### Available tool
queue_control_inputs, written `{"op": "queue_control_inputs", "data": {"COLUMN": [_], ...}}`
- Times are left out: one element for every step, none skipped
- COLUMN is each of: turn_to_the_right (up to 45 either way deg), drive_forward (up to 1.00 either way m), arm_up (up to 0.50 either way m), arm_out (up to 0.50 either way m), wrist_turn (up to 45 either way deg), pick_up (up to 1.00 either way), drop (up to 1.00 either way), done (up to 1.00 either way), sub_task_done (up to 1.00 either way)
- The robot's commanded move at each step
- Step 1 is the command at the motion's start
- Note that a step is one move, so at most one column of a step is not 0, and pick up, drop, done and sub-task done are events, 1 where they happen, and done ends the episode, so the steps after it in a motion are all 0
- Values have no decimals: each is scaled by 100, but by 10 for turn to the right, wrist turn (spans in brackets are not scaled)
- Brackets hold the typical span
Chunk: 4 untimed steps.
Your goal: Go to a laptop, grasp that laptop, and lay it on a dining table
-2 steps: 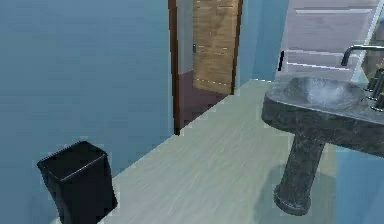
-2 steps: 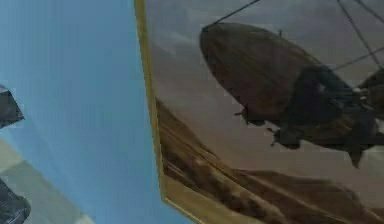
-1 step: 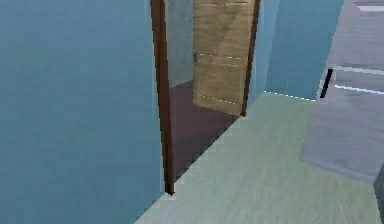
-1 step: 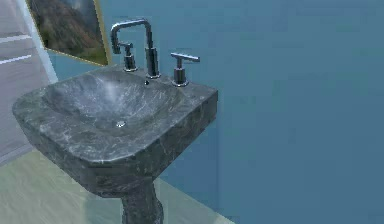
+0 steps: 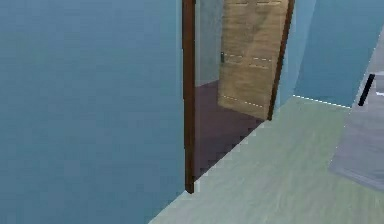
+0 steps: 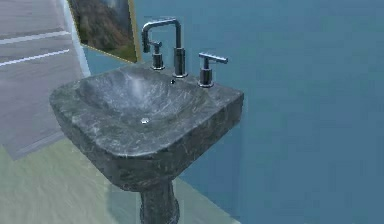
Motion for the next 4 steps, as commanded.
{"op": "queue_control_inputs", "data": {"turn_to_the_right": [0, 270, 0, 60], "drive_forward": [10, 0, 100, 0], "arm_up": [0, 0, 0, 0], "arm_out": [0, 0, 0, 0], "wrist_turn": [0, 0, 0, 0], "pick_up": [0, 0, 0, 0], "drop": [0, 0, 0, 0], "done": [0, 0, 0, 0], "sub_task_done": [0, 0, 0, 0]}}
